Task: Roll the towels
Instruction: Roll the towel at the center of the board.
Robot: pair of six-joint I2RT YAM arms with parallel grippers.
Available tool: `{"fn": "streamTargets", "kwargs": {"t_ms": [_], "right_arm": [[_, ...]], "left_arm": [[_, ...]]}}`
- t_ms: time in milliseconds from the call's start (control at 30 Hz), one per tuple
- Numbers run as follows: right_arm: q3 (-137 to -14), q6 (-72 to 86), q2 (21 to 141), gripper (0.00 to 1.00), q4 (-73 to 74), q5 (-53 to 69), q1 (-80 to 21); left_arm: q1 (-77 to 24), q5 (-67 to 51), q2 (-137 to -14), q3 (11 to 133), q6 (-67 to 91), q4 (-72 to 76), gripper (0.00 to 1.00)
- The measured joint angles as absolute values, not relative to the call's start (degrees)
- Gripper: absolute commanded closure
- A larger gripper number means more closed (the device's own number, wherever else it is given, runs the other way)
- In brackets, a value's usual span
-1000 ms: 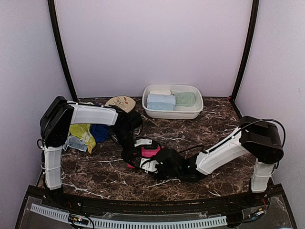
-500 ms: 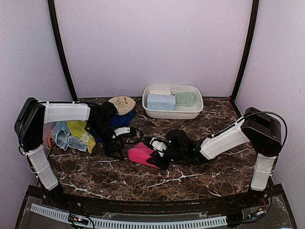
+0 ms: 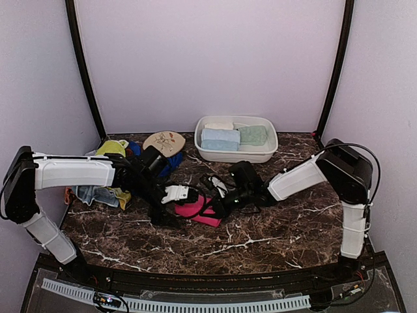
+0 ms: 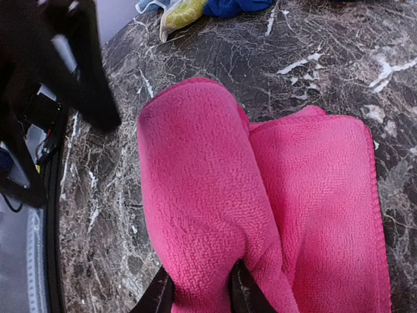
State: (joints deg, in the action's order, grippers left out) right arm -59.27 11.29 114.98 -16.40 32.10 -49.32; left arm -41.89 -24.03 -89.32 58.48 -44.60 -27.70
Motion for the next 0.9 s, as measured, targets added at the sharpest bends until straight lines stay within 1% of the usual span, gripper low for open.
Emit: {"fn": "streamTargets", "kwargs": {"t_ms": [100,233,333,400,467,500,567,633,700,733,767,800,900], "right_arm": [[-60.6,13.5,116.2,0.73,-15.4,36.7,-47.6],[-62.2,15.9,117.8,0.73,-14.3,41.9,-46.0],[-63.2,17.0,118.6,0.73,-13.3,44.3,-45.3],[-63.6,17.8,119.1,0.73,-13.0,45.7,-44.9],[-64.0,18.3,119.4,0.72,-12.6,46.7,-44.5],[-64.2,18.5,119.5,0.69,-12.1,47.2,-44.4],[-64.2,18.5,119.5,0.60,-11.8,47.4,-44.1],[-64.0,18.2,119.0,0.53,-11.7,47.2,-44.1],[-62.7,18.3,117.4,0.49,-12.0,45.5,-44.1],[-61.3,18.2,116.3,0.45,-12.4,44.3,-44.0],[-59.7,18.1,114.7,0.43,-13.0,42.7,-44.0],[-57.8,18.0,112.8,0.41,-13.5,41.0,-44.0],[-52.0,17.6,107.1,0.36,-14.7,36.0,-43.8]], "left_arm": [[-46.5,-20.1,-90.6,58.0,-45.4,-23.3,0.15],[-47.4,-15.5,-93.3,58.0,-47.3,-17.3,0.16],[-47.5,-12.5,-95.6,58.0,-49.4,-13.6,0.20],[-47.9,-10.9,-97.0,58.0,-51.0,-11.8,0.28],[-48.3,-9.8,-98.4,58.0,-52.2,-10.7,0.40],[-48.4,-9.3,-99.0,58.1,-52.5,-10.5,0.48],[-48.4,-8.6,-100.4,58.7,-53.0,-10.3,0.63],[-47.9,-8.9,-101.6,60.0,-53.1,-10.8,0.80],[-46.8,-10.6,-102.5,61.7,-52.6,-12.6,0.90],[-46.3,-11.8,-103.0,62.7,-52.2,-13.6,0.95],[-45.8,-12.8,-103.7,63.9,-51.7,-14.4,0.98],[-45.3,-14.3,-104.5,65.3,-51.4,-15.5,1.00],[-43.9,-18.2,-107.3,69.7,-50.2,-20.0,1.00]]}}
